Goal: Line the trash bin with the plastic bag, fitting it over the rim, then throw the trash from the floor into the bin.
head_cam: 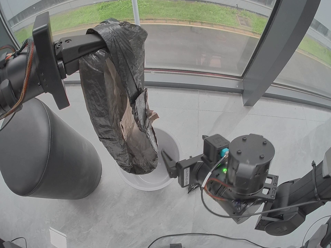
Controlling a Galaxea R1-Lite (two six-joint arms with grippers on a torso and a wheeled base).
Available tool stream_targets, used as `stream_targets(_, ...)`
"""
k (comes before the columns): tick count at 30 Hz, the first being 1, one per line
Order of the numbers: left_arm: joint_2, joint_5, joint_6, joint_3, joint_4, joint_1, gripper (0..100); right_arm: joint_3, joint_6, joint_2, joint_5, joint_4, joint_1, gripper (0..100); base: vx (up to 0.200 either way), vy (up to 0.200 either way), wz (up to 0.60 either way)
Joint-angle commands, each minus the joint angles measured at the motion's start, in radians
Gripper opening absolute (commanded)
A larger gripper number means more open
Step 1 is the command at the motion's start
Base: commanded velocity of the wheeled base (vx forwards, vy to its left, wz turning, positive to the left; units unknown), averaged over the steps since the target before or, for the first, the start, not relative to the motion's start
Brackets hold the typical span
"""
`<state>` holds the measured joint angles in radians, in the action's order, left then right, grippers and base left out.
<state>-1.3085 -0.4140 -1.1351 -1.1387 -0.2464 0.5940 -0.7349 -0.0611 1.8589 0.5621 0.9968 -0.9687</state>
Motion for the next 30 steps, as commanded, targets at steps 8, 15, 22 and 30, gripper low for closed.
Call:
stream_targets(8, -0.008, 0.000, 0.000, -0.001, -0.005, 0.001, 0, 0.012, 0.001, 0.063, -0.001, 0.005, -0.064, 100, 0.000, 0.000, 0.00)
stream_targets(15, 0.012, 0.000, 0.000, 0.002, -0.004, 0.000, 0, -0.113, 0.001, 0.183, -0.016, 0.002, -0.064, 100, 0.000, 0.000, 0.00)
stream_targets(22, 0.023, -0.005, -0.002, 0.005, -0.002, -0.013, 0, -0.130, 0.040, 0.232, -0.014, 0.005, -0.105, 100, 0.000, 0.000, 0.00)
stream_targets(30, 0.052, -0.002, -0.003, 0.034, -0.004, -0.011, 0, -0.221, 0.087, 0.296, -0.005, 0.006, -0.088, 100, 0.000, 0.000, 0.00)
